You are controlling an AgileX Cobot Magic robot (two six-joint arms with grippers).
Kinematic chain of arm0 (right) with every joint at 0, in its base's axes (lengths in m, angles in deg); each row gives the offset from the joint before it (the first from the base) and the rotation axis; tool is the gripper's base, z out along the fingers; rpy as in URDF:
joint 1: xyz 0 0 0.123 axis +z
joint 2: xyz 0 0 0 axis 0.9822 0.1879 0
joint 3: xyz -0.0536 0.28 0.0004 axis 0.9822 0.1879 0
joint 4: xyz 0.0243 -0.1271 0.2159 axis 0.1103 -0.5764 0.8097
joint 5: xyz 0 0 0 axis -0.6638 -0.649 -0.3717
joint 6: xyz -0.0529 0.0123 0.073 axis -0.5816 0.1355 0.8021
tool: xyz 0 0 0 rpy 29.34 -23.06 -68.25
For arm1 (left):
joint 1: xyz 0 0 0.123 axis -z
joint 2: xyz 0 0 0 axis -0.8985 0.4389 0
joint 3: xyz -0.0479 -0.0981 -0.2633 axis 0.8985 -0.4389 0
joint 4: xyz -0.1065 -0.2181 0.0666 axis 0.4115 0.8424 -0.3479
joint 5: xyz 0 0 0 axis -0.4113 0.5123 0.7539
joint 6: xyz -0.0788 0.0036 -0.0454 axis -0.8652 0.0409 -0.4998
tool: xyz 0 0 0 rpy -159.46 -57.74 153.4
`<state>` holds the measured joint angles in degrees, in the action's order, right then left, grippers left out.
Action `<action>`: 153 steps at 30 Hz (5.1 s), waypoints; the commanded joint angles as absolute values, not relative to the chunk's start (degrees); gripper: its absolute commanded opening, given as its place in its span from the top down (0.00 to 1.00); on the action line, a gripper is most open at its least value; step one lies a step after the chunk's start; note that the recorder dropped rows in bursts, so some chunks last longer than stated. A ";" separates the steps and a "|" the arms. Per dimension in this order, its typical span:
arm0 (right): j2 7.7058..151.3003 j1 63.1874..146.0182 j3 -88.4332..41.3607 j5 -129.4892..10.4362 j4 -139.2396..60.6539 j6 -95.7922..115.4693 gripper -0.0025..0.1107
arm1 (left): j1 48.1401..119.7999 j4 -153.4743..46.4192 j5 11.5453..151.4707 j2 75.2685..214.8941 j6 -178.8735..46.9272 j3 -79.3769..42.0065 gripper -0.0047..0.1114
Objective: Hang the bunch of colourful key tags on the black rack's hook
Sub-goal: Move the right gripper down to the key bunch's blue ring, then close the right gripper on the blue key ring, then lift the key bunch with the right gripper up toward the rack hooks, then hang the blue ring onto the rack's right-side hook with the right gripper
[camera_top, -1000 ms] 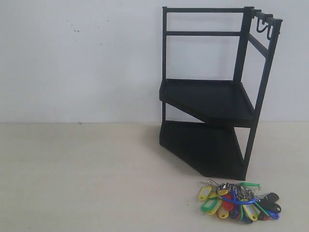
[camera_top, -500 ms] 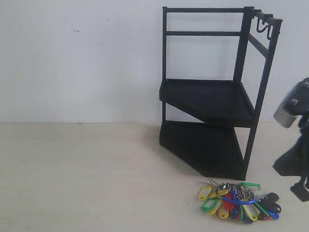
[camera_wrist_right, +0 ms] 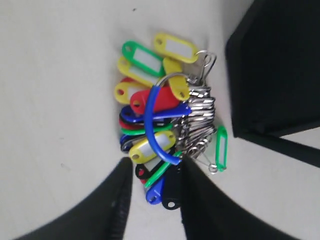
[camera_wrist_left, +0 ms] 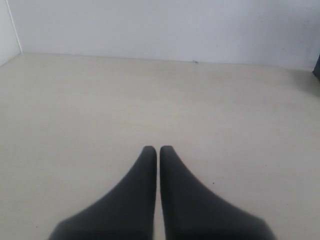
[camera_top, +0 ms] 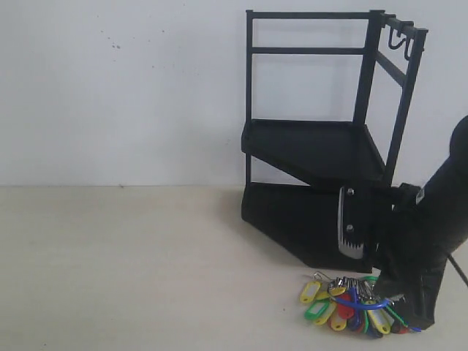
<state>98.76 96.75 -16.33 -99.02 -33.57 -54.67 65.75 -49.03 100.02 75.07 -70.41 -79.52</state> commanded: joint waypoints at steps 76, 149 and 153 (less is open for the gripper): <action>64.30 103.20 -16.32 -85.29 -36.51 8.31 0.98 | 65.56 -48.63 99.35 75.27 -70.39 -79.38 0.92; 95.81 73.13 -45.10 -88.75 -22.57 -18.36 0.98 | 65.56 -48.63 99.35 75.27 -70.39 -79.38 0.92; 95.81 75.48 -46.66 -91.75 -21.01 -26.79 0.98 | 65.56 -48.63 99.35 75.27 -70.39 -79.38 0.92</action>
<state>96.06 73.94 -45.17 -90.44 -22.23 -21.22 65.75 -49.03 100.02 75.07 -70.41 -79.52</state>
